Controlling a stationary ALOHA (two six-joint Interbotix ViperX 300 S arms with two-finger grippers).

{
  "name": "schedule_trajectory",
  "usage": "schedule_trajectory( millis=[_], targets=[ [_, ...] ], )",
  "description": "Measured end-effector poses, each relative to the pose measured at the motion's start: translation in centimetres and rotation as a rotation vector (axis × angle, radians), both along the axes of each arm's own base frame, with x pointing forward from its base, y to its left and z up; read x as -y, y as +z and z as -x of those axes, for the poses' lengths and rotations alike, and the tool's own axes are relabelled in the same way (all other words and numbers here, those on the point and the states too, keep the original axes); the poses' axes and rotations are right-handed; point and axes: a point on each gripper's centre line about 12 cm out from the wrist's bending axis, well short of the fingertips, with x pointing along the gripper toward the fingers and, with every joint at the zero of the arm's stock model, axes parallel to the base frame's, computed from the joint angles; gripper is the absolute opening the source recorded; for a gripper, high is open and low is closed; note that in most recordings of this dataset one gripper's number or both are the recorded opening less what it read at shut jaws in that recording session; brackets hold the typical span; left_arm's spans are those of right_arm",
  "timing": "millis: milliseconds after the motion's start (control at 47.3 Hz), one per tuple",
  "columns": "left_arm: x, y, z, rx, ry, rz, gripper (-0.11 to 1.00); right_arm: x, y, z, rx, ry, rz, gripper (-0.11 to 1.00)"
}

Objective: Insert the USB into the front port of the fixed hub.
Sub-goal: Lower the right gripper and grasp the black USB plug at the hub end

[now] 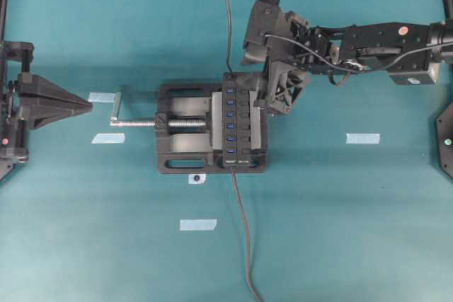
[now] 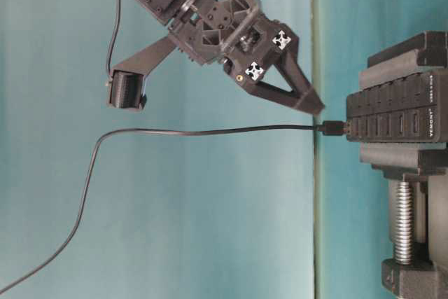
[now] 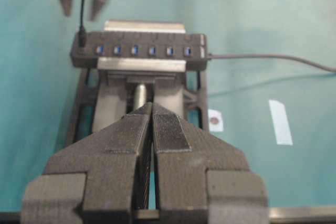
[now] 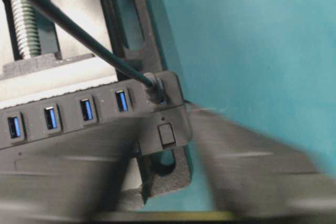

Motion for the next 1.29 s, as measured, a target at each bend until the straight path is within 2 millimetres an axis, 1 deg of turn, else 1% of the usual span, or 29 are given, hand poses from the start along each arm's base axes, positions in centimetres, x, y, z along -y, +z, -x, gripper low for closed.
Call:
schedule_trajectory(
  millis=[42, 85, 106, 233, 741, 994, 1291],
  targets=[
    [0.0, 0.0, 0.0, 0.002, 0.0, 0.0, 0.0, 0.0, -0.1, 0.0, -0.003, 0.002, 0.001, 0.87],
    [0.0, 0.0, 0.0, 0.0, 0.0, 0.0, 0.0, -0.1, 0.0, 0.0, -0.001, 0.006, 0.004, 0.93],
    [0.0, 0.0, 0.0, 0.002, 0.0, 0.0, 0.0, 0.0, 0.0, 0.0, -0.001, 0.005, 0.005, 0.93],
    [0.0, -0.1, 0.1, -0.001, 0.0, 0.002, 0.0, 0.0, 0.0, 0.0, -0.001, 0.012, 0.012, 0.83],
    [0.0, 0.0, 0.2, 0.005, 0.0, 0.001, 0.0, 0.3, 0.1, -1.3, 0.017, 0.016, 0.021, 0.83],
    [0.0, 0.1, 0.3, 0.011, 0.0, 0.001, 0.0, 0.4, -0.4, -1.5, 0.002, 0.016, 0.017, 0.82],
    [0.0, 0.1, 0.3, 0.011, 0.0, -0.001, 0.0, 0.4, -0.4, -1.5, 0.004, 0.016, 0.018, 0.73]
  ],
)
